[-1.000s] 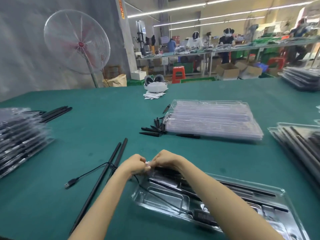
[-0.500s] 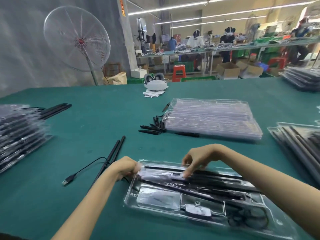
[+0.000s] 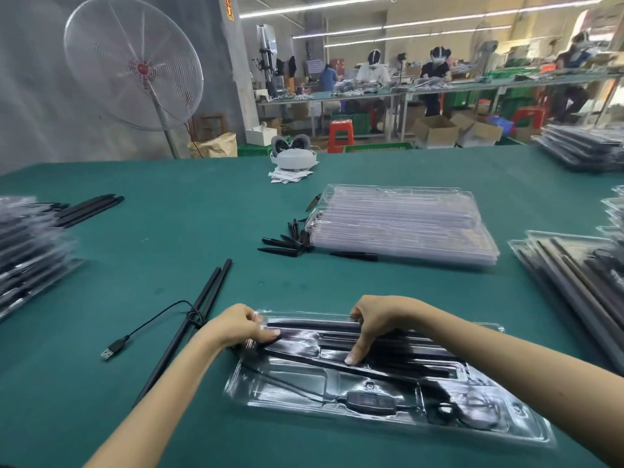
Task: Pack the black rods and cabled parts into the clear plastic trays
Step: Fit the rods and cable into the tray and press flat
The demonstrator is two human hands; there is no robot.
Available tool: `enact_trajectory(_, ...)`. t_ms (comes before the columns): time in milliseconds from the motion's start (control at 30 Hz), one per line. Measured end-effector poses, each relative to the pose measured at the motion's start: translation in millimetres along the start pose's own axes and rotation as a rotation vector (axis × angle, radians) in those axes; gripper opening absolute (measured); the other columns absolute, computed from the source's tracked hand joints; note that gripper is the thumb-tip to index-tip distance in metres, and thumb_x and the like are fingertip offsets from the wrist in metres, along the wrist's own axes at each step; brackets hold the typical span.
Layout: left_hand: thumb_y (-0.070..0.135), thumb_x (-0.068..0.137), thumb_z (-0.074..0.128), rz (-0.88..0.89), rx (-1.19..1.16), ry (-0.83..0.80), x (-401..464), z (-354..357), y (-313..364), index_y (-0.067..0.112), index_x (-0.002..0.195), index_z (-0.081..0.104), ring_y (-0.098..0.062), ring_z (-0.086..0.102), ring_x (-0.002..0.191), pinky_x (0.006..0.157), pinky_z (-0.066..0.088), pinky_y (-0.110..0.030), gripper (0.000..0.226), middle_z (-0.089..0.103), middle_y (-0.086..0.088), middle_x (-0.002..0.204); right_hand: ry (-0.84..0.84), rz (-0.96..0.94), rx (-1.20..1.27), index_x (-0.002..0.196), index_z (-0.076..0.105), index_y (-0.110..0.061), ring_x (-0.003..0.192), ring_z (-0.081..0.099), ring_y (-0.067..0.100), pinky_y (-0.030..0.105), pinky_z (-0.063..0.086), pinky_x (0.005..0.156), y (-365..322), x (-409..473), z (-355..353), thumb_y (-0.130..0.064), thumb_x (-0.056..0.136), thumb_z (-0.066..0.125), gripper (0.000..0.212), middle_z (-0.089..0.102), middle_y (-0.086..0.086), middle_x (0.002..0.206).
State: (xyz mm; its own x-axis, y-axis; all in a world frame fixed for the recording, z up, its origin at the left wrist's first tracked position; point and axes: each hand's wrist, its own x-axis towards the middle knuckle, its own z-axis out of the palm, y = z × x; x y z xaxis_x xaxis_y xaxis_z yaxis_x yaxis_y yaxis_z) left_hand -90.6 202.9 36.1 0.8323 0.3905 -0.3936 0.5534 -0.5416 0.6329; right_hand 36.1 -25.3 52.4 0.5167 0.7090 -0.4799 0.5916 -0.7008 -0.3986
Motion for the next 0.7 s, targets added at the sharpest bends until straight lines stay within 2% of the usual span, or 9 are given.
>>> enact_trajectory(67,0.03,0.076,0.079,-0.008,0.063,0.04,0,2,5,0.014,0.064,0.036,0.001,0.055,0.088,0.057,0.034,-0.025,0.047,0.059,0.007,0.094,0.0,-0.001,0.008,0.065,0.041,-0.019,0.058,0.041,0.014,0.03,0.028,0.054,1,0,-1,-0.047,0.059,0.087,0.054,0.046,-0.007,0.061)
enact_trajectory(100,0.031,0.078,0.077,-0.009,0.113,0.057,-5,3,10,0.014,0.061,0.035,-0.001,0.038,0.096,0.056,0.031,-0.026,0.048,0.033,0.004,0.102,-0.003,-0.001,0.009,0.065,0.041,-0.018,0.058,0.041,0.014,0.03,0.029,0.055,1,-1,-1,-0.047,0.059,0.087,0.054,0.046,-0.007,0.062)
enact_trajectory(133,0.032,0.079,0.076,-0.008,0.189,0.08,-9,5,16,0.013,0.061,0.039,-0.016,0.02,0.073,0.058,0.031,-0.029,0.044,0.022,0.0,0.078,-0.007,-0.001,0.01,0.065,0.041,-0.018,0.058,0.04,0.014,0.03,0.028,0.055,0,-1,-1,-0.048,0.059,0.087,0.055,0.045,-0.007,0.062)
enact_trajectory(200,0.037,0.078,0.073,-0.003,0.388,0.164,-21,13,29,0.006,0.1,0.056,-0.028,0.055,0.096,0.078,0.043,-0.037,0.041,0.053,-0.017,0.105,-0.006,-0.002,-0.002,0.065,0.039,-0.018,0.057,0.039,0.014,0.03,0.027,0.055,1,-1,0,-0.048,0.059,0.086,0.056,0.043,-0.007,0.061)
enact_trajectory(267,0.039,0.076,0.073,0.126,0.52,0.272,-27,30,39,0.017,0.14,0.026,-0.026,0.032,0.129,0.104,0.032,-0.041,0.083,0.027,-0.01,0.137,0.011,-0.01,-0.013,0.064,0.039,-0.018,0.056,0.038,0.013,0.03,0.027,0.054,0,-3,-1,-0.048,0.06,0.086,0.056,0.043,-0.007,0.061)
enact_trajectory(367,0.037,0.084,0.066,0.466,0.499,0.266,-33,67,64,0.031,0.147,0.011,-0.018,0.011,0.142,0.114,0.014,-0.041,0.084,0.013,0.003,0.151,0.075,-0.039,-0.019,0.064,0.043,-0.021,0.059,0.044,0.011,0.022,0.031,0.051,-1,-7,1,-0.049,0.059,0.086,0.052,0.045,-0.011,0.062)
enact_trajectory(467,0.043,0.098,0.04,0.496,0.432,0.187,-25,100,73,0.034,0.15,-0.001,-0.011,-0.01,0.146,0.118,-0.006,-0.043,0.067,0.0,0.012,0.159,0.296,-0.153,-0.142,0.108,0.059,-0.029,0.105,0.041,0.015,0.026,0.036,0.086,10,-13,10,-0.058,0.06,0.081,0.06,0.047,-0.007,0.108)
enact_trajectory(533,0.049,0.1,0.027,0.467,0.433,0.212,-17,111,65,0.034,0.15,-0.009,-0.007,-0.017,0.145,0.116,-0.014,-0.043,0.063,-0.005,0.015,0.159,0.36,-0.191,-0.21,0.138,0.035,-0.042,0.125,0.021,0.013,0.039,0.02,0.104,27,-20,18,-0.068,0.069,0.067,0.081,0.027,-0.005,0.135)
enact_trajectory(700,0.053,0.099,0.01,0.43,0.59,0.262,-7,116,52,0.035,0.15,-0.007,-0.006,-0.022,0.143,0.113,-0.018,-0.045,0.057,-0.009,0.016,0.158,0.515,-0.09,-0.252,0.148,0.002,-0.045,0.144,0.004,0.006,0.039,-0.002,0.116,59,-31,45,-0.061,0.095,0.018,0.058,0.009,-0.008,0.158)
